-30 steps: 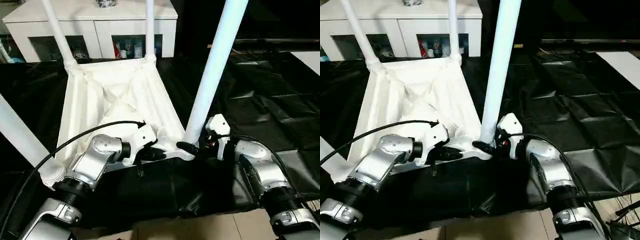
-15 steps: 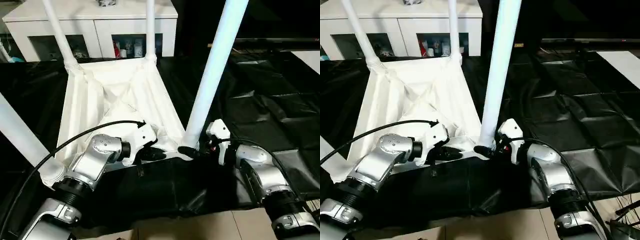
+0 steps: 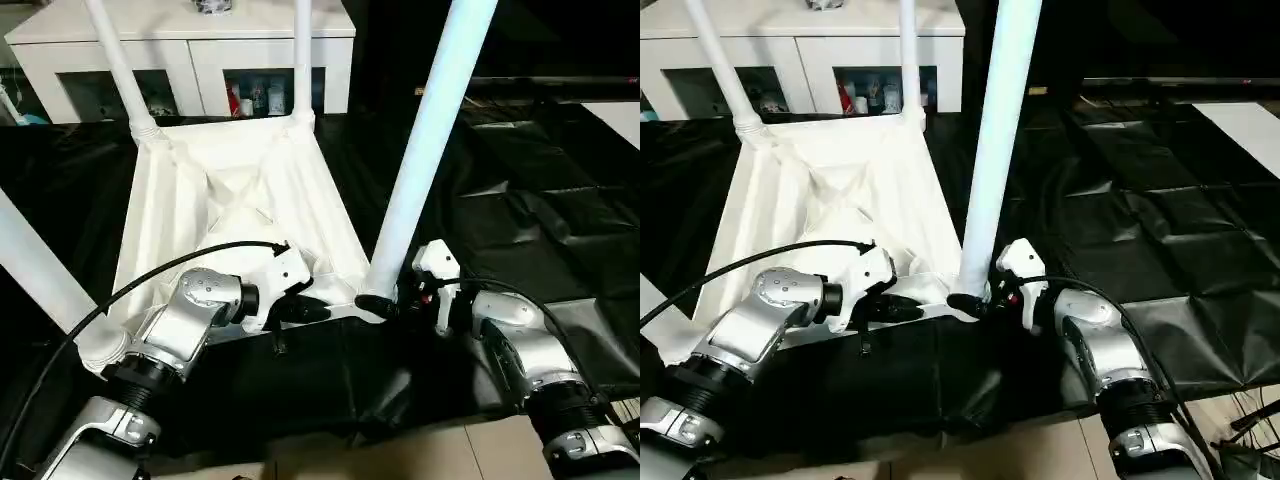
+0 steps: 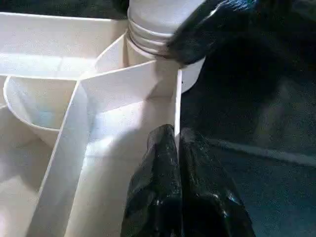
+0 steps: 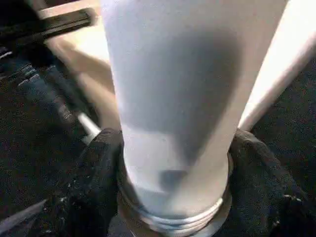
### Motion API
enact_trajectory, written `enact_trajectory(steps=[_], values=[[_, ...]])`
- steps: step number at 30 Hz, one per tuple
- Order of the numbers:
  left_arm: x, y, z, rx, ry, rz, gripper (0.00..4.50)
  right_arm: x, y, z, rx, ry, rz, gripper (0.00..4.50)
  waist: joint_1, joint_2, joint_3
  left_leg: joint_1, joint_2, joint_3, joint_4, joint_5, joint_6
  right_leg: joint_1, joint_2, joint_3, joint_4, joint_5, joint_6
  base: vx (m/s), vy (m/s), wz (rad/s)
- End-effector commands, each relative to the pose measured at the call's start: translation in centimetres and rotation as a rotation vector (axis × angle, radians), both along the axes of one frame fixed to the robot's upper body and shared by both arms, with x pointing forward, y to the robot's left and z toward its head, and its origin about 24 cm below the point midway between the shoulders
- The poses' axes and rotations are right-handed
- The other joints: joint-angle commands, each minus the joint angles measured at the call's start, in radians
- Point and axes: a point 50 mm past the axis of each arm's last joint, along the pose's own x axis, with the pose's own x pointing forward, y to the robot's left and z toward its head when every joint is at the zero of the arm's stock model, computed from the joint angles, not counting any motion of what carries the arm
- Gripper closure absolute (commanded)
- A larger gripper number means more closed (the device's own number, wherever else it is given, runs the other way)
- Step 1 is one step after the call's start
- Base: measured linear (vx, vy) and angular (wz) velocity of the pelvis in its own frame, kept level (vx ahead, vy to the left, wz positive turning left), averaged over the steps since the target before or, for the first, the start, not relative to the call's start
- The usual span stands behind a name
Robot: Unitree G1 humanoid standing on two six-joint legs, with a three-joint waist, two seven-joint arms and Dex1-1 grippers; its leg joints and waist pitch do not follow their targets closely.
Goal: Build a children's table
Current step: Rotate leg to tighten
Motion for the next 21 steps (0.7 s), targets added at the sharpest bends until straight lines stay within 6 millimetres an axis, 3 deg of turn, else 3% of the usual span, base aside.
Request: enact_trajectory(steps=[1, 3, 4, 5, 6, 8, 10, 13, 16, 17, 20, 21], values=[[0.2, -1.1, -0.6, -0.008, 0.025, 0.041, 4.50, 1.1, 0.0, -0.6, -0.047, 0.020, -0.160, 1.77, -0.002, -0.004, -0.056, 0.015, 0.036, -0.016, -0.069, -0.201, 0.058, 0.050, -0.035, 0.014, -0.059, -0.127, -0.264, 0.000, 0.000, 0.00], [1.1, -1.6, -0.8, -0.018, 0.025, 0.138, 4.50, 1.5, 1.0, -1.0, -0.033, 0.043, -0.259, 1.78, -0.011, -0.005, -0.053, 0.017, 0.034, -0.014, -0.071, -0.248, 0.039, 0.043, -0.034, 0.017, -0.067, -0.193, -0.248, 0.000, 0.000, 0.00], [1.1, -1.6, -0.8, -0.018, 0.025, 0.138, 4.50, 1.5, 1.0, -1.0, -0.033, 0.043, -0.259, 1.78, -0.009, -0.006, -0.053, 0.019, 0.035, -0.017, -0.073, -0.260, 0.031, 0.046, -0.036, 0.016, -0.070, -0.215, -0.240, 0.000, 0.000, 0.00], [1.7, -2.3, -1.0, -0.022, 0.025, 0.205, 4.50, 2.0, 2.1, -1.2, -0.008, 0.061, -0.368, 1.78, -0.013, -0.008, -0.055, 0.016, 0.034, -0.019, -0.073, -0.264, 0.025, 0.048, -0.037, 0.016, -0.070, -0.230, -0.228, 0.000, 0.000, 0.00], [1.8, -2.4, -1.0, -0.021, 0.025, 0.213, 4.50, 2.1, 2.2, -1.2, -0.004, 0.065, -0.384, 1.78, -0.014, -0.004, -0.053, 0.020, 0.034, -0.018, -0.074, -0.272, 0.022, 0.040, -0.035, 0.018, -0.073, -0.234, -0.224, 0.000, 0.000, 0.00], [2.4, -3.1, -1.3, -0.006, 0.021, 0.289, 4.50, 2.6, 3.1, -1.4, 0.007, 0.102, -0.499, 1.78, -0.016, -0.006, -0.056, 0.017, 0.032, -0.020, -0.074, -0.269, 0.017, 0.044, -0.035, 0.017, -0.072, -0.239, -0.214, 0.000, 0.000, 0.00], [3.0, -4.1, -1.4, 0.012, 0.005, 0.365, 4.50, 2.9, 4.2, -1.6, -0.016, 0.114, -0.594, 1.78, -0.018, -0.005, -0.055, 0.021, 0.032, -0.018, -0.074, -0.272, 0.014, 0.038, -0.033, 0.018, -0.075, -0.231, -0.216, 0.000, 0.000, 0.00], [3.3, -5.0, -1.4, 0.010, -0.010, 0.412, 4.50, 3.1, 5.4, -1.6, 0.011, 0.143, -0.634, 1.78, -0.015, -0.011, -0.058, 0.017, 0.030, -0.016, -0.071, -0.257, 0.025, 0.043, -0.035, 0.017, -0.073, -0.195, -0.213, 0.000, 0.000, 0.00], [3.5, -5.7, -1.5, 0.013, -0.019, 0.430, 4.50, 3.2, 6.4, -1.4, 0.014, 0.143, -0.629, 1.78, -0.011, -0.008, -0.059, 0.016, 0.030, -0.016, -0.070, -0.230, 0.047, 0.046, -0.036, 0.017, -0.071, -0.154, -0.217, 0.000, 0.000, 0.00], [3.4, -5.8, -1.6, 0.017, -0.016, 0.427, 4.50, 3.1, 6.8, -1.2, 0.005, 0.119, -0.590, 1.78, -0.011, -0.012, -0.060, 0.016, 0.029, -0.015, -0.068, -0.217, 0.055, 0.046, -0.035, 0.016, -0.070, -0.141, -0.219, 0.000, 0.000, 0.00], [3.4, -5.9, -1.7, 0.022, -0.015, 0.429, 4.50, 3.1, 7.0, -1.1, -0.010, 0.095, -0.569, 1.78, -0.006, -0.012, -0.056, 0.015, 0.030, -0.016, -0.071, -0.240, 0.059, 0.046, -0.039, 0.016, -0.076, -0.197, -0.208, 0.000, 0.000, 0.00], [3.3, -5.7, -1.9, 0.030, -0.008, 0.424, 4.50, 3.0, 7.0, -0.8, 0.035, 0.087, -0.550, 1.22, -0.006, -0.014, -0.055, 0.016, 0.031, -0.016, -0.072, -0.254, 0.056, 0.044, -0.038, 0.016, -0.079, -0.225, -0.200, 0.000, 0.000, 0.00]])
